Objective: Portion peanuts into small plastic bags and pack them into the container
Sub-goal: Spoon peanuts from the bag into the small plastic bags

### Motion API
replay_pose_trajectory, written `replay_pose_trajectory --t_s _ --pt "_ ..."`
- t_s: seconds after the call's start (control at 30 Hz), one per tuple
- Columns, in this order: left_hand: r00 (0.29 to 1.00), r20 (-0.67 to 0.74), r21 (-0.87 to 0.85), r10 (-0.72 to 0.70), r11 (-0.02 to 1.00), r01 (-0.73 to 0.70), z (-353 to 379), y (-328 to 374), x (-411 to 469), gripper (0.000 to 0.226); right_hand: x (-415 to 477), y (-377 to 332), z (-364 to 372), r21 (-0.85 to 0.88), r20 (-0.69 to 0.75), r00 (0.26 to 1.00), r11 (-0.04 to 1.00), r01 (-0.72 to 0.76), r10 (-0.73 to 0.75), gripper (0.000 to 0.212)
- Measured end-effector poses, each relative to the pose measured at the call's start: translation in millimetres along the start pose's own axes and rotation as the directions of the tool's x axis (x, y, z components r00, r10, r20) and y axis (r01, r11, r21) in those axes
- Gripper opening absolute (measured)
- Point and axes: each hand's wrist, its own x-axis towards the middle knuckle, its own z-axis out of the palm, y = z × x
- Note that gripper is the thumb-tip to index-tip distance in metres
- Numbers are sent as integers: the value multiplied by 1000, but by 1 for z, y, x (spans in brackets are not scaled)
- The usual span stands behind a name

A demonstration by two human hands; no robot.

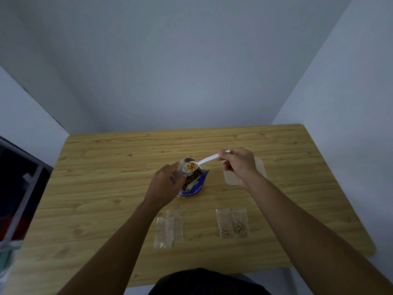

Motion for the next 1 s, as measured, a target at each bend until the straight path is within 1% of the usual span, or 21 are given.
replay_pose_trajectory --t_s 0.17,0.27,0.3,0.37,0.4,0.5,0.6,0.67,0.73,0.83,0.93,1.0 --pt "1000 24 -27 18 999 -18 0 7 2 15 -5 -8 12 -86 48 995 992 91 -87 8" --pt "1000 17 -52 9 999 -9 0 11 2 6 -5 -14 20 -155 131 977 970 189 -169 7" --pt "1000 0 -52 11 999 -11 0 12 3 9 -6 -17 22 -187 171 964 954 234 -203 6" --pt "1000 -27 -34 6 999 -7 1 15 3 22 -6 -21 26 -272 264 922 895 354 -285 7" --pt "999 -31 -33 -7 999 6 2 15 3 26 -7 -24 28 -309 311 893 854 418 -324 7" --pt "998 -39 -47 -54 998 52 2 12 4 20 -13 -35 31 -353 439 810 754 553 -389 12" --pt "995 -46 -102 -86 991 81 1 5 3 23 -16 -48 29 -354 497 763 706 613 -413 10" --pt "993 -74 -130 -87 988 77 -1 6 2 25 -14 -55 26 -335 467 769 718 611 -436 9" --pt "991 -102 -145 -89 987 74 -4 8 -1 23 -11 -59 22 -296 403 786 745 597 -470 7" --pt "986 -119 -155 -113 984 94 -4 6 -3 29 -9 -61 15 -241 309 822 797 554 -479 6" --pt "978 -122 -190 -171 971 146 -4 2 -5 22 -5 -51 9 -169 131 890 875 455 -437 7" --pt "972 -117 -247 -204 954 171 -5 0 -9 17 -1 -31 8 -190 8 918 901 390 -396 5"
